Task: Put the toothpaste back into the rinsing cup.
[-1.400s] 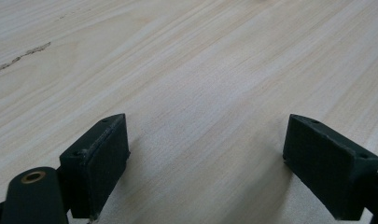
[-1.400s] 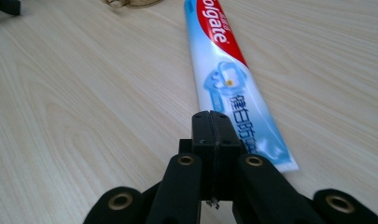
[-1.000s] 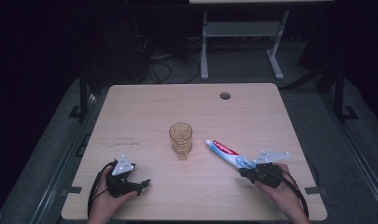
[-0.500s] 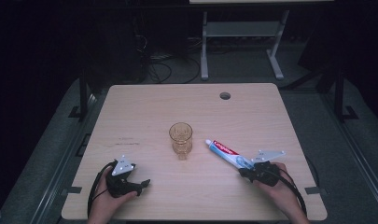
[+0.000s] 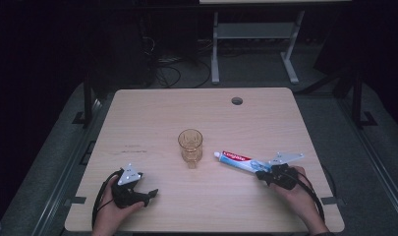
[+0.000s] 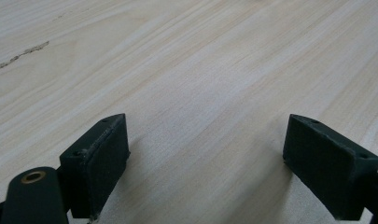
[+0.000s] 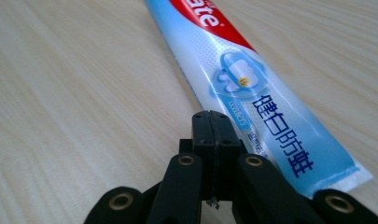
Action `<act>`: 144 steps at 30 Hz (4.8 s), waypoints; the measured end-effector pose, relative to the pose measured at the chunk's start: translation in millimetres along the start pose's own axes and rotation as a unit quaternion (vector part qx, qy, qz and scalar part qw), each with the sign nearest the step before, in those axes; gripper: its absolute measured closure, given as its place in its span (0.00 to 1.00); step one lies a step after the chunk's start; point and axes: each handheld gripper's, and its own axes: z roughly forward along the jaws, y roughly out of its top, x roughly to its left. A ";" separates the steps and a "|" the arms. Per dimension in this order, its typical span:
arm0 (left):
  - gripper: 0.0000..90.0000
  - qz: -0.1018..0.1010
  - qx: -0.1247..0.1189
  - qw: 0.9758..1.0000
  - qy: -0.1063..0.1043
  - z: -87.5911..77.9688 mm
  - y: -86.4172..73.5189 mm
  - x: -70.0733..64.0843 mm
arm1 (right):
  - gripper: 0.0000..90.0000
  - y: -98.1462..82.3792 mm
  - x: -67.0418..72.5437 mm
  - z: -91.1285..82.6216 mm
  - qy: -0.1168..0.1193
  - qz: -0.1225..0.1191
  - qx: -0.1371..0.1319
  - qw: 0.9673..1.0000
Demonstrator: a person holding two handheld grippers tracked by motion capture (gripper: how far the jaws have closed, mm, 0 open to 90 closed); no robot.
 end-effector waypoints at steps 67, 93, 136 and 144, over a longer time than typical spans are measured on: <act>0.15 0.001 0.001 1.000 -0.002 -0.4 -0.1 -0.4 | 1.00 79.6 8.5 31.3 0.037 0.000 -0.055 0.998; 0.15 0.002 0.000 1.000 -0.004 -0.8 -0.5 -1.2 | 1.00 89.0 41.5 74.6 0.070 -0.034 -0.002 0.997; 0.15 0.004 0.000 1.000 -0.006 -2.0 -1.7 -2.0 | 1.00 53.4 35.7 31.2 0.071 -0.032 0.011 0.997; 0.15 0.004 0.000 1.000 -0.006 -2.2 -1.9 -2.1 | 1.00 41.6 32.8 19.1 0.065 -0.026 0.014 0.997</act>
